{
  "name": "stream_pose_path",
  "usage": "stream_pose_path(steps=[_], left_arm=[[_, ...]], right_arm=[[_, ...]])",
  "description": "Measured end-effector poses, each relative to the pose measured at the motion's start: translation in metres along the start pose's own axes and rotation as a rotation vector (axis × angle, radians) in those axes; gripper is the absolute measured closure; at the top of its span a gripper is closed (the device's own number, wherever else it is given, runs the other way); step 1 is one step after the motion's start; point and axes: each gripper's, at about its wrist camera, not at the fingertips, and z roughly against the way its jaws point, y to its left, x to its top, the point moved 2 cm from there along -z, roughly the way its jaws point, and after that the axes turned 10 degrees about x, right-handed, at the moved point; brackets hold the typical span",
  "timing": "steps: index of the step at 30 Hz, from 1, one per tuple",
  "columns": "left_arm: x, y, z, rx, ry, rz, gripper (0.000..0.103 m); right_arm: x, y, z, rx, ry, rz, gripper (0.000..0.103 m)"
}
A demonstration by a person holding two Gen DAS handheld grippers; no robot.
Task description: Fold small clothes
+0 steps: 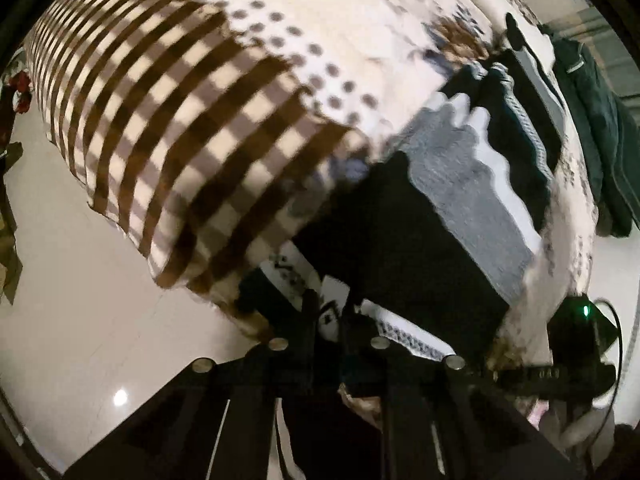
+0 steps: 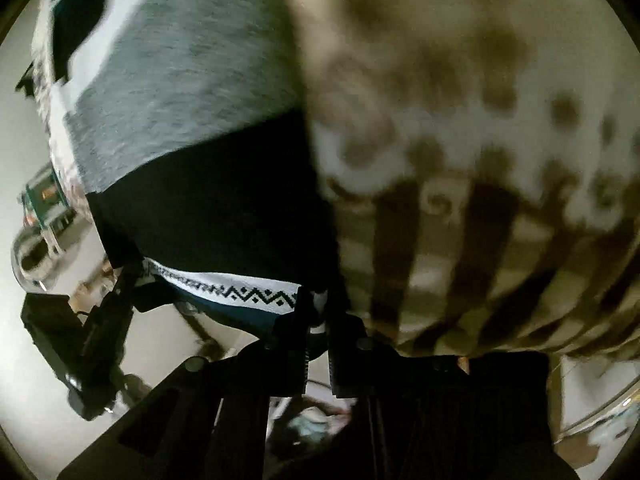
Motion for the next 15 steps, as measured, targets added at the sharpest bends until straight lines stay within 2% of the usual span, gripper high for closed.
stream_pose_path(steps=[1, 2, 3, 4, 5, 6, 9, 11, 13, 15], left_arm=[[0.003, -0.006, 0.010, 0.015, -0.007, -0.011, 0.082], [0.009, -0.014, 0.027, 0.024, -0.036, -0.031, 0.065], [0.013, -0.017, 0.038, 0.003, -0.061, -0.040, 0.048], [0.026, -0.027, 0.055, -0.029, -0.108, -0.052, 0.041], [0.035, -0.035, 0.062, -0.040, -0.133, -0.059, 0.038], [0.051, -0.048, 0.071, -0.069, -0.161, -0.076, 0.038], [0.116, -0.099, 0.078, -0.162, -0.201, -0.127, 0.038], [0.161, -0.135, 0.075, -0.199, -0.225, -0.168, 0.038], [0.207, -0.176, 0.068, -0.227, -0.255, -0.245, 0.038], [0.256, -0.218, 0.046, -0.248, -0.253, -0.318, 0.038]], right_arm=[[0.002, 0.006, 0.008, 0.009, 0.000, 0.018, 0.093], [0.005, 0.011, 0.018, 0.029, -0.004, 0.032, 0.090], [0.008, 0.015, 0.032, 0.051, -0.018, 0.040, 0.079], [0.012, 0.018, 0.048, 0.075, -0.044, 0.046, 0.058], [0.016, 0.020, 0.063, 0.096, -0.081, 0.051, 0.050], [0.024, 0.024, 0.084, 0.113, -0.133, 0.055, 0.046], [0.055, 0.033, 0.142, 0.161, -0.260, 0.044, 0.046], [0.089, 0.041, 0.183, 0.199, -0.341, 0.032, 0.046], [0.124, 0.052, 0.223, 0.207, -0.448, 0.034, 0.046], [0.162, 0.063, 0.260, 0.191, -0.560, 0.057, 0.046]])
